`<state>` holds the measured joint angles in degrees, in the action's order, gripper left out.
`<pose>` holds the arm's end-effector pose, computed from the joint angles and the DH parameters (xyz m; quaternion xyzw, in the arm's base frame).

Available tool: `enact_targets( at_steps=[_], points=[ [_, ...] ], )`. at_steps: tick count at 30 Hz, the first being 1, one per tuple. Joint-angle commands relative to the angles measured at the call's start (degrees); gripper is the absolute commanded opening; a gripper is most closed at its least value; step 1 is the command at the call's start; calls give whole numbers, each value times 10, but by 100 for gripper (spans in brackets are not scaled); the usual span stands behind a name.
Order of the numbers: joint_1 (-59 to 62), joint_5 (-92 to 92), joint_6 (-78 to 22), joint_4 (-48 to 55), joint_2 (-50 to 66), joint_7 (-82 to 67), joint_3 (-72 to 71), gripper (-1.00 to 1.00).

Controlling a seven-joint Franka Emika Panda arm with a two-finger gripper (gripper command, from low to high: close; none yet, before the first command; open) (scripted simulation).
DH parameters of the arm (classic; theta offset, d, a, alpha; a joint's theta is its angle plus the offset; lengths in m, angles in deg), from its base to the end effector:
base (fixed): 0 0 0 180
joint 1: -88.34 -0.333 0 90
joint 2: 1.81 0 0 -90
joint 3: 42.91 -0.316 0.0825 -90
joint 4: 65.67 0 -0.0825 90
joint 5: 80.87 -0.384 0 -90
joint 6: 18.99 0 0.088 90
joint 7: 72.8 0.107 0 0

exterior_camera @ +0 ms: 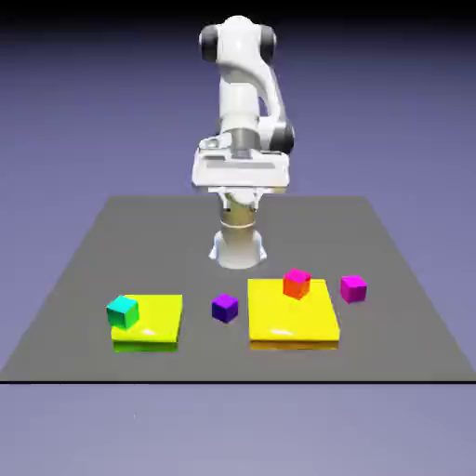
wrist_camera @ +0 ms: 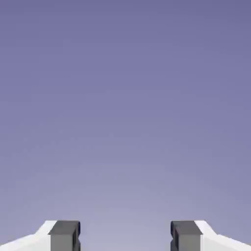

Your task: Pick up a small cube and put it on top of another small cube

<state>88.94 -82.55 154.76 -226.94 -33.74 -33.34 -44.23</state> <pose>0.3899 0.0027 0.4503 -0.8693 0.3186 -0.3547 0.1305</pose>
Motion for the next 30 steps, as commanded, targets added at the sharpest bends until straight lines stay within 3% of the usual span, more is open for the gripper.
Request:
enact_targets(
  at_steps=[1,30],
  points=[
    [11,-14,-2,-2,6,-25,-11,0],
    [322,-418,-63,-68,182,-748,-328,0]
  ],
)
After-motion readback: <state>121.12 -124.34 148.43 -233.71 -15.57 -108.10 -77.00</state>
